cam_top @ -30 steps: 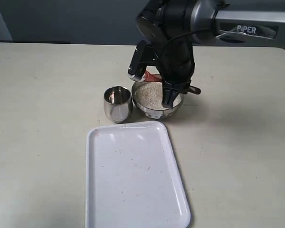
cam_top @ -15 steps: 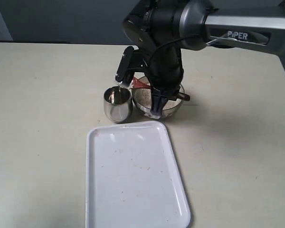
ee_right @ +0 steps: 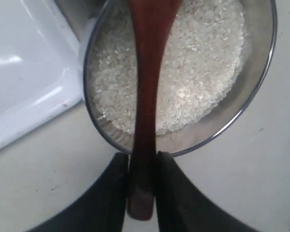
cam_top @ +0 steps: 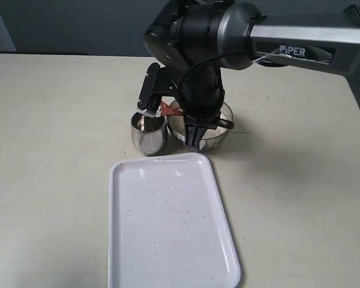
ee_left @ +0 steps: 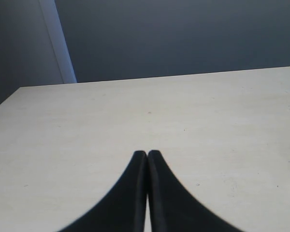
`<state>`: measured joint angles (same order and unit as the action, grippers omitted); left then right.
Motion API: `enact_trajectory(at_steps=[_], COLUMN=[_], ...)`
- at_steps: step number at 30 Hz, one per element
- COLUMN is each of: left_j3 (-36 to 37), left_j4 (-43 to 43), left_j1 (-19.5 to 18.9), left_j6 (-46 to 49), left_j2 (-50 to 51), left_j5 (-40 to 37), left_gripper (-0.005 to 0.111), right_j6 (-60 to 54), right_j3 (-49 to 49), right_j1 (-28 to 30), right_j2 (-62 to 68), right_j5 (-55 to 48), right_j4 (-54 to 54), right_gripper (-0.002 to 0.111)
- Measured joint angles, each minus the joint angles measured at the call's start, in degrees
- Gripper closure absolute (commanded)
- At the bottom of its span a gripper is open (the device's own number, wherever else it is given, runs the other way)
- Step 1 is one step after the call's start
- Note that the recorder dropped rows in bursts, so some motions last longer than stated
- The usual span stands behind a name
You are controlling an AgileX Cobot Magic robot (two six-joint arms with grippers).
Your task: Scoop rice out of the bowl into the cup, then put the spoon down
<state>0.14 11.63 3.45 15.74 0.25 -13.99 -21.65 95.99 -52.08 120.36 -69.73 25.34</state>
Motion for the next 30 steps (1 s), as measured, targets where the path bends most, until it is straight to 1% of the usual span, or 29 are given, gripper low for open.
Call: enact_trajectory(at_steps=[7, 13, 19, 26, 30], left_j3=[0.0, 0.0, 0.0, 0.0, 0.0], left_j4=[0.0, 0.0, 0.0, 0.0, 0.0], left_j1=[0.0, 0.0, 0.0, 0.0, 0.0], left_j6=[0.0, 0.0, 0.0, 0.0, 0.0], left_j2=[0.0, 0.0, 0.0, 0.0, 0.0], left_j5=[0.0, 0.0, 0.0, 0.0, 0.0], left_gripper=[0.106, 0.106, 0.106, 0.106, 0.106], right_j6=[0.9, 1.9, 1.9, 2.0, 2.0], right_j3=[0.0, 0.1, 0.1, 0.1, 0.1], right_j1=[-0.8, -2.2, -3.1, -4.3, -4.7], right_j2=[2.8, 3.4, 3.4, 3.4, 3.4], right_j5=[-0.1, 1.5, 2.4, 1.8, 1.3], right_j4=[3.4, 8.7, 9.6, 14.1, 14.7], right_gripper=[0.108, 0.108, 0.108, 0.108, 0.108])
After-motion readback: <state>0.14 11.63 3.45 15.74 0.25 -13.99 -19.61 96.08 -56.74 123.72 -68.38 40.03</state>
